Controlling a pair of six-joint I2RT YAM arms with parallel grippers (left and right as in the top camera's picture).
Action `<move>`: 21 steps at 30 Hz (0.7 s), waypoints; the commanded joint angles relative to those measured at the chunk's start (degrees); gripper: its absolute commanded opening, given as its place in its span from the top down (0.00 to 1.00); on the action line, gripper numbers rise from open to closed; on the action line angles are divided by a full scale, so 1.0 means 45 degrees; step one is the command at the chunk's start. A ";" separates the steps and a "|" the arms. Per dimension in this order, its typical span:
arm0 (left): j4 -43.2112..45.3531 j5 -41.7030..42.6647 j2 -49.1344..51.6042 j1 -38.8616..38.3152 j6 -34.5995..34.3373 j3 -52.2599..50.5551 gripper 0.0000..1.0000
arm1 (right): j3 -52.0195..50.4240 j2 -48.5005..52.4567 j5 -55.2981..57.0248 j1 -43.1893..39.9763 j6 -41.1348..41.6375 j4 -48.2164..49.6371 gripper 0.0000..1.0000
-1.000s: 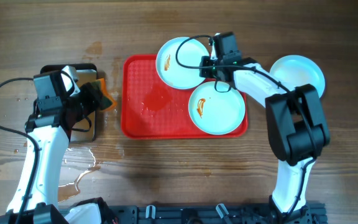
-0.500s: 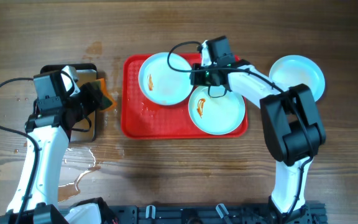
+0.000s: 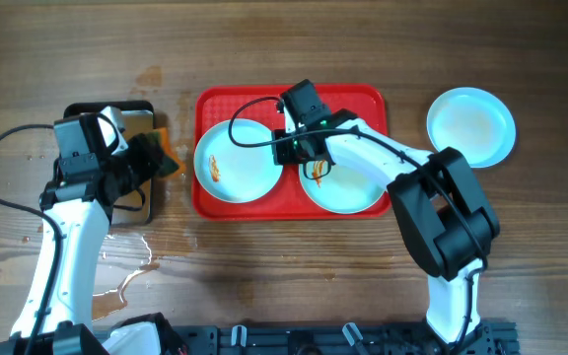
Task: Clean dirty plates on tray and stack at the side
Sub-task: 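Pull the top plate down toward the tray center with the right gripper, then bring the sponge in the left gripper onto the moved plate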
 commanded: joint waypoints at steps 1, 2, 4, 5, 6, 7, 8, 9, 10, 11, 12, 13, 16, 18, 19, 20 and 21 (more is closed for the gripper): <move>-0.0267 0.0160 0.0248 -0.0529 0.0442 0.0063 0.96 | 0.0063 -0.0097 0.1205 -0.0034 0.0330 -0.0301 0.96; -0.0262 0.0160 0.0398 -0.0835 0.0442 0.0063 0.96 | 0.0068 -0.0189 0.1355 -0.0034 0.0340 -0.0393 0.96; -0.0151 0.0131 0.0743 -0.1520 0.0437 0.0063 0.96 | 0.0063 -0.0476 0.1778 -0.0019 0.0321 -0.0695 0.96; -0.0058 0.0015 0.0913 -0.1831 0.0432 0.0063 0.96 | 0.0063 -0.0588 0.1870 0.0005 0.0296 -0.0840 0.96; 0.0034 -0.0204 0.1127 -0.2191 0.0427 0.0063 0.96 | 0.0063 -0.0631 0.1885 0.0044 0.0291 -0.0971 0.96; 0.0170 -0.0486 0.1360 -0.2492 0.0403 0.0063 0.96 | 0.0063 -0.0631 0.1889 0.0083 0.0296 -0.1112 0.96; 0.0398 -0.0554 0.1671 -0.2788 0.0359 0.0063 0.96 | 0.0058 -0.0631 0.1948 0.0131 0.0301 -0.1263 0.96; 0.0602 -0.0559 0.1919 -0.2973 0.0248 0.0063 0.96 | 0.0058 -0.0631 0.1987 0.0175 0.0301 -0.1326 0.96; 0.0835 -0.0554 0.2205 -0.3167 -0.0034 0.0063 0.96 | 0.0058 -0.0631 0.1977 0.0228 0.0311 -0.1375 0.96; 0.1103 -0.0559 0.2482 -0.3317 -0.0325 0.0063 0.96 | 0.0053 -0.0631 0.1982 0.0253 0.0316 -0.1394 0.95; 0.1404 -0.0554 0.2773 -0.3463 -0.0544 0.0063 0.96 | 0.0049 -0.0631 0.1967 0.0253 0.0335 -0.1404 0.96; 0.1656 -0.0549 0.2997 -0.3580 -0.0714 0.0063 0.96 | 0.0049 -0.0631 0.1919 0.0253 0.0350 -0.1409 0.96; 0.2506 -0.0287 0.3667 -0.3959 -0.1399 0.0063 0.96 | 0.0024 -0.0631 0.1836 0.0267 0.0359 -0.1409 0.96; 0.3259 0.0257 0.4041 -0.4279 -0.1506 0.0063 0.96 | 0.0010 -0.0631 0.1841 0.0262 0.0393 -0.1433 0.96; 0.3507 0.0257 0.4138 -0.4401 -0.1792 0.0063 0.96 | 0.0010 -0.0631 0.1841 0.0262 0.0393 -0.1438 0.96; 0.3837 0.0257 0.4265 -0.4551 -0.2025 0.0063 0.96 | 0.0010 -0.0631 0.1836 0.0262 0.0398 -0.1438 0.96; 0.4027 0.0253 0.4352 -0.4658 -0.2074 0.0063 0.96 | 0.0010 -0.0631 0.1836 0.0262 0.0393 -0.1438 0.96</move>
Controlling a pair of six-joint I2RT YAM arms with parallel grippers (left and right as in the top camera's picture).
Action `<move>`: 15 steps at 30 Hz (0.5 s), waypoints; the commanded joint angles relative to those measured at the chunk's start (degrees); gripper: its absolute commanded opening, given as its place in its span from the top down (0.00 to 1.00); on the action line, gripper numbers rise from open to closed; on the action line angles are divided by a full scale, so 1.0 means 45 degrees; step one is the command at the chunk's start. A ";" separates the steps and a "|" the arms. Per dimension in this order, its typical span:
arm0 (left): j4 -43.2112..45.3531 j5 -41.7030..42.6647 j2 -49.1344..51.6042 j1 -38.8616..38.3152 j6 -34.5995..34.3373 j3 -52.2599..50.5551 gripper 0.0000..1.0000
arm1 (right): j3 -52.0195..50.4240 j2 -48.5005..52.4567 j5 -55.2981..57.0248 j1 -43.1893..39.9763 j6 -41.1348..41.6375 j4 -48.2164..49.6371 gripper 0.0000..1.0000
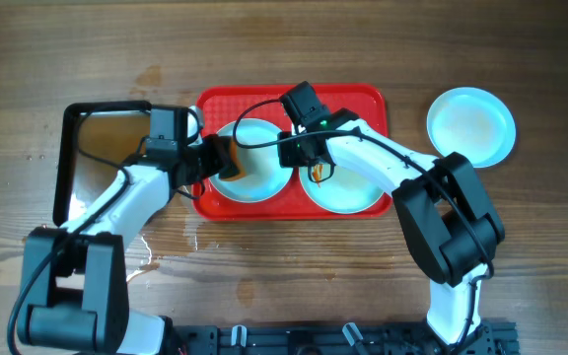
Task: Clean dirty plates on tray and stack at the side
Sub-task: 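Bring the sponge in the left gripper onto the moved plate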
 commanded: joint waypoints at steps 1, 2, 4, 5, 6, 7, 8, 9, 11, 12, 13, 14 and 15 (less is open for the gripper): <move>0.0763 0.0418 0.0418 -0.0491 -0.0797 0.0063 0.96 | 0.0000 -0.0189 0.0325 0.0112 0.0078 -0.0146 0.96; 0.0894 0.0408 0.0500 -0.0563 -0.0971 0.0063 0.96 | 0.0005 -0.0189 0.0325 0.0112 0.0078 -0.0146 0.96; 0.1093 0.0413 0.0680 -0.0641 -0.1413 0.0063 0.96 | 0.0005 -0.0189 0.0325 0.0112 0.0087 -0.0141 0.96; 0.1175 0.0413 0.0753 -0.0661 -0.1511 0.0063 0.96 | 0.0000 -0.0189 0.0321 0.0112 0.0087 -0.0136 0.96; 0.1243 0.0413 0.0816 -0.0685 -0.1715 0.0063 0.96 | 0.0000 -0.0189 0.0321 0.0112 0.0092 -0.0121 0.96; 0.1326 0.0423 0.0879 -0.0704 -0.1953 0.0063 0.96 | 0.0000 -0.0189 0.0321 0.0112 0.0107 -0.0097 0.96; 0.1370 0.0418 0.0933 -0.0782 -0.2312 0.0063 0.96 | 0.0005 -0.0189 0.0325 0.0112 0.0131 -0.0087 0.96; 0.1409 0.0418 0.0947 -0.0860 -0.2395 0.0063 0.96 | 0.0005 -0.0189 0.0325 0.0112 0.0136 -0.0078 0.96; 0.1554 0.0418 0.0952 -0.1069 -0.2395 0.0063 0.96 | 0.0005 -0.0189 0.0325 0.0112 0.0131 -0.0078 0.95; 0.1617 0.0418 0.0952 -0.1151 -0.2399 0.0063 0.96 | 0.0000 -0.0189 0.0325 0.0112 0.0126 -0.0083 0.96; 0.1763 0.0403 0.0952 -0.1379 -0.2395 0.0063 0.96 | 0.0000 -0.0189 0.0330 0.0112 0.0131 -0.0083 0.96; 0.1821 0.0321 0.0952 -0.1506 -0.2399 0.0063 0.96 | 0.0000 -0.0189 0.0330 0.0112 0.0131 -0.0083 0.96; 0.1836 0.0102 0.0952 -0.1642 -0.2414 0.0063 0.96 | 0.0005 -0.0189 0.0330 0.0112 0.0126 -0.0083 0.96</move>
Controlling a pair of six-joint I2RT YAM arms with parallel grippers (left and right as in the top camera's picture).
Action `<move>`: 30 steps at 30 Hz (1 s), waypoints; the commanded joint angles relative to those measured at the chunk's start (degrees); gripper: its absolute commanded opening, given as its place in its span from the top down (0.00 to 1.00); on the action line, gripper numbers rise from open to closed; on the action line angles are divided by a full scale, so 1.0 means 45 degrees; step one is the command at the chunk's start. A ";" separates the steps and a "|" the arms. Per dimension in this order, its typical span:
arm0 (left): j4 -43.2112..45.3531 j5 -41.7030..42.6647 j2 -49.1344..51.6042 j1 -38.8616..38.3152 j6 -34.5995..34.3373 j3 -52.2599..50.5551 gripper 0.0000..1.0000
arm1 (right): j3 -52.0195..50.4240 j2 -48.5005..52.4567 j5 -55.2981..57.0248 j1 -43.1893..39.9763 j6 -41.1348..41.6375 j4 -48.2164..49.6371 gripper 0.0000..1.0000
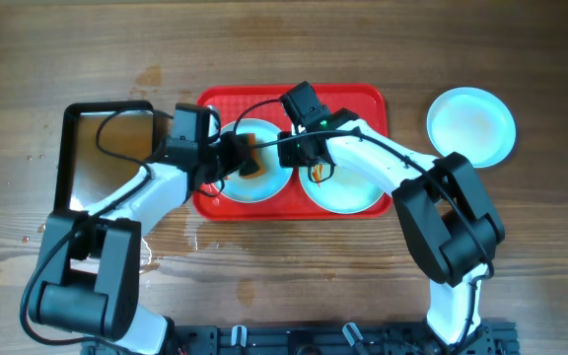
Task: Clean dirty plates on tray and stack at the side
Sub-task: 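Bring the sponge in the left gripper onto the moved plate, then scrub the plate with the sponge while the right gripper holds its rim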
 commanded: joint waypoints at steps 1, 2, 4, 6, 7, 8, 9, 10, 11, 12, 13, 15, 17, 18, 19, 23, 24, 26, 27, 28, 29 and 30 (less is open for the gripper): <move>0.0131 -0.0559 0.0097 -0.0534 -0.0476 0.0063 0.96 | 0.0010 -0.0189 0.0330 0.0112 0.0092 -0.0087 0.96; 0.0146 -0.0763 0.0102 -0.0597 -0.0627 0.0063 0.96 | 0.0005 -0.0189 0.0330 0.0112 0.0087 -0.0087 0.96; 0.0350 -0.0797 0.0165 -0.0617 -0.0631 0.0063 0.96 | 0.0005 -0.0189 0.0330 0.0112 0.0092 -0.0078 0.96; 0.0617 -0.0797 0.0529 -0.0636 -0.0991 0.0063 0.96 | 0.0005 -0.0189 0.0335 0.0112 0.0199 -0.0063 0.95; 0.0661 -0.0801 0.0690 -0.0670 -0.1005 0.0063 0.96 | 0.0005 -0.0189 0.0335 0.0112 0.0194 -0.0068 0.96; 0.0661 -0.0797 0.0845 -0.0704 -0.1005 0.0063 0.96 | 0.0005 -0.0189 0.0335 0.0112 0.0189 -0.0083 0.96; 0.0656 -0.0835 0.1030 -0.0738 -0.0996 0.0063 0.96 | 0.0005 -0.0189 0.0374 0.0112 0.0189 -0.0107 0.96; 0.0641 -0.0903 0.1190 -0.0758 -0.0991 0.0063 0.96 | 0.0005 -0.0189 0.0384 0.0112 0.0180 -0.0121 0.96; 0.0563 -0.1122 0.1365 -0.0758 -0.0991 0.0063 0.96 | 0.0005 -0.0189 0.0418 0.0112 0.0180 -0.0146 0.96; 0.0384 -0.1506 0.1423 -0.0758 -0.0986 0.0063 0.96 | 0.0005 -0.0189 0.0418 0.0112 0.0185 -0.0155 0.96; 0.0039 -0.2278 0.1428 -0.0758 -0.0986 0.0063 0.96 | 0.0005 -0.0189 0.0423 0.0112 0.0180 -0.0160 0.96; -0.0607 -0.3648 0.1418 -0.0743 -0.0787 0.0063 0.96 | 0.0005 -0.0189 0.0471 0.0112 0.0180 -0.0160 0.96; -0.1083 -0.4449 0.1375 -0.0719 -0.0432 0.0063 0.96 | 0.0005 -0.0189 0.0466 0.0112 0.0185 -0.0160 0.96; -0.1355 -0.4857 0.1302 -0.0724 -0.0291 0.0078 0.96 | 0.0005 -0.0189 0.0466 0.0112 0.0194 -0.0160 0.96; -0.1715 -0.5425 0.1146 -0.0724 -0.0073 0.0097 0.96 | 0.0005 -0.0189 0.0471 0.0112 0.0189 -0.0160 0.96; -0.2715 -0.7713 0.0350 -0.0724 0.0559 0.0126 0.96 | 0.0005 -0.0189 0.0471 0.0112 0.0185 -0.0199 0.96; -0.2914 -0.8320 0.0068 -0.0724 0.0884 0.0126 0.96 | 0.0005 -0.0189 0.0476 0.0112 0.0175 -0.0199 0.96; -0.3249 -0.9350 -0.0495 -0.0724 0.1311 0.0126 0.96 | 0.0005 -0.0189 0.0520 0.0112 0.0185 -0.0194 0.96; -0.3337 -0.9675 -0.0797 -0.0724 0.1608 0.0126 0.96 | 0.0005 -0.0189 0.0515 0.0112 0.0189 -0.0194 0.96; -0.3332 -0.9811 -0.1127 -0.0724 0.1909 0.0126 0.96 | 0.0005 -0.0189 0.0515 0.0112 0.0194 -0.0199 0.96; -0.3303 -0.9806 -0.1336 -0.0724 0.1982 0.0126 0.96 | 0.0005 -0.0189 0.0515 0.0112 0.0199 -0.0199 0.96; -0.3254 -0.9797 -0.1520 -0.0724 0.1972 0.0126 0.96 | 0.0005 -0.0189 0.0515 0.0112 0.0199 -0.0194 0.96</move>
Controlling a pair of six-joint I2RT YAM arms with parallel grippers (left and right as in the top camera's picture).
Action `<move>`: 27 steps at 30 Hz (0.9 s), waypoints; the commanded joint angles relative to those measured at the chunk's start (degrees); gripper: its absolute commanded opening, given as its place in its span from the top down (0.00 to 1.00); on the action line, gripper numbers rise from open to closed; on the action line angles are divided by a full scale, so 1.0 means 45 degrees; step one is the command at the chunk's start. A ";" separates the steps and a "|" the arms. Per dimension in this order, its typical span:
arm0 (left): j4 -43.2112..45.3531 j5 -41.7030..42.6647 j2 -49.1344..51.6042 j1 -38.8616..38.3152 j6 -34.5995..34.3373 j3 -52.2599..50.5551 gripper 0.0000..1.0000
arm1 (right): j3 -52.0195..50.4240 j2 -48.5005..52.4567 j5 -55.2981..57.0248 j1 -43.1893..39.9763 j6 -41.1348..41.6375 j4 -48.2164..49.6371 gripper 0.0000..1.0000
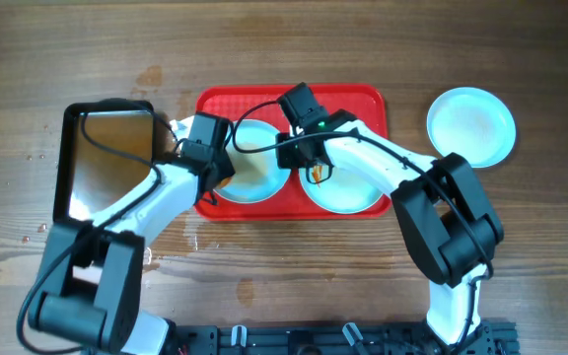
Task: Clean dirty plates on tray and stack at the side
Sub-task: 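Scrub the plate with the sponge while the right gripper holds its rim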
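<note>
A red tray [363, 99] holds two light blue plates. Over the left plate [259, 173], my left gripper [222, 170] is shut on a brown-orange sponge [225, 180] pressed onto the plate's left part. My right gripper [289, 150] sits where the two plates' rims meet and appears shut on the left plate's right rim. The right plate [348, 192] has an orange smear [316, 176] near its left edge. Right of the tray, a clean light blue plate [471, 125] lies on the table.
A black tub [64, 163] of brownish water stands left of the tray. Spilled water [138, 258] glistens on the wood in front of the tub. Cables loop over both arms above the tray.
My left gripper and the sponge have shifted from the middle of the left plate back toward its lower left. The right gripper has stayed put.
At first my left gripper held the sponge at the tub, and the left plate showed orange smears. Then the sponge lay on the plate's left side, later on its middle, and now on its lower left. The right gripper stayed at the rim throughout.
</note>
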 commanded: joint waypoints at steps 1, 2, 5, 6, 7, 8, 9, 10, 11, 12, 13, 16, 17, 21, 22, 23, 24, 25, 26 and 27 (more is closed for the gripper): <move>0.0107 -0.1987 -0.1141 0.0146 0.0874 -0.0170 0.96 | 0.0005 -0.0189 0.0520 -0.0034 0.0102 -0.0170 0.96; 0.0175 -0.1768 -0.1360 0.0126 0.0869 -0.0170 0.96 | 0.0005 -0.0189 0.0525 -0.0034 0.0117 -0.0170 0.96; 0.0631 0.0092 -0.1778 0.0121 0.0709 -0.0170 0.96 | 0.0005 -0.0189 0.0529 -0.0034 0.0170 -0.0175 0.96; 0.0801 0.0869 -0.1783 0.0121 0.0559 -0.0170 0.96 | 0.0005 -0.0189 0.0529 -0.0034 0.0170 -0.0170 0.96; 0.0942 0.1671 -0.1778 0.0121 0.0364 -0.0175 0.96 | 0.0005 -0.0189 0.0525 -0.0034 0.0170 -0.0170 0.96; 0.0991 0.2409 -0.1734 0.0121 0.0282 -0.0180 0.96 | 0.0005 -0.0189 0.0520 -0.0034 0.0170 -0.0170 0.96; 0.0967 0.2958 -0.1700 0.0121 0.0165 -0.0189 0.96 | 0.0005 -0.0189 0.0520 -0.0034 0.0175 -0.0160 0.96; 0.0962 0.3308 -0.1617 0.0121 -0.0136 -0.0238 0.96 | 0.0005 -0.0189 0.0520 -0.0034 0.0175 -0.0126 0.95; 0.0957 0.3667 -0.1501 0.0121 -0.0398 -0.0262 0.96 | 0.0005 -0.0189 0.0520 -0.0034 0.0180 -0.0092 0.96; 0.0967 0.4046 -0.1360 0.0121 -0.0389 -0.0272 0.96 | 0.0005 -0.0189 0.0510 -0.0034 0.0185 -0.0083 0.96; 0.0967 0.4240 -0.1229 0.0121 -0.0384 -0.0272 0.96 | 0.0005 -0.0189 0.0432 -0.0034 0.0185 -0.0078 0.96; 0.1098 0.4347 -0.0738 0.0121 -0.0675 -0.0272 0.96 | 0.0005 -0.0189 0.0165 -0.0034 0.0189 -0.0068 0.96; 0.1151 0.4381 -0.0636 0.0121 -0.0724 -0.0272 0.96 | 0.0005 -0.0189 0.0078 -0.0034 0.0185 -0.0073 0.96; 0.1841 0.5100 -0.0418 0.0121 -0.0772 -0.0272 0.96 | 0.0005 -0.0189 0.0078 -0.0034 0.0189 -0.0126 0.96; 0.1889 0.5095 -0.0418 0.0121 -0.0865 -0.0272 0.96 | 0.0005 -0.0189 0.0083 -0.0034 0.0189 -0.0121 0.96; 0.1889 0.5095 -0.0418 0.0121 -0.0957 -0.0272 0.96 | 0.0005 -0.0189 0.0083 -0.0034 0.0185 -0.0112 0.96; 0.1880 0.5090 -0.0408 0.0121 -0.0952 -0.0272 0.96 | 0.0005 -0.0189 0.0083 -0.0034 0.0185 -0.0083 0.96; 0.1880 0.5090 -0.0403 0.0121 -0.0952 -0.0272 0.96 | 0.0005 -0.0189 0.0083 -0.0034 0.0189 -0.0073 0.96; 0.1885 0.5090 -0.0389 0.0121 -0.0952 -0.0272 0.96 | 0.0005 -0.0189 0.0083 -0.0034 0.0189 -0.0073 0.96; 0.1885 0.5090 -0.0369 0.0121 -0.0952 -0.0272 0.96 | 0.0005 -0.0189 0.0078 -0.0034 0.0189 -0.0078 0.96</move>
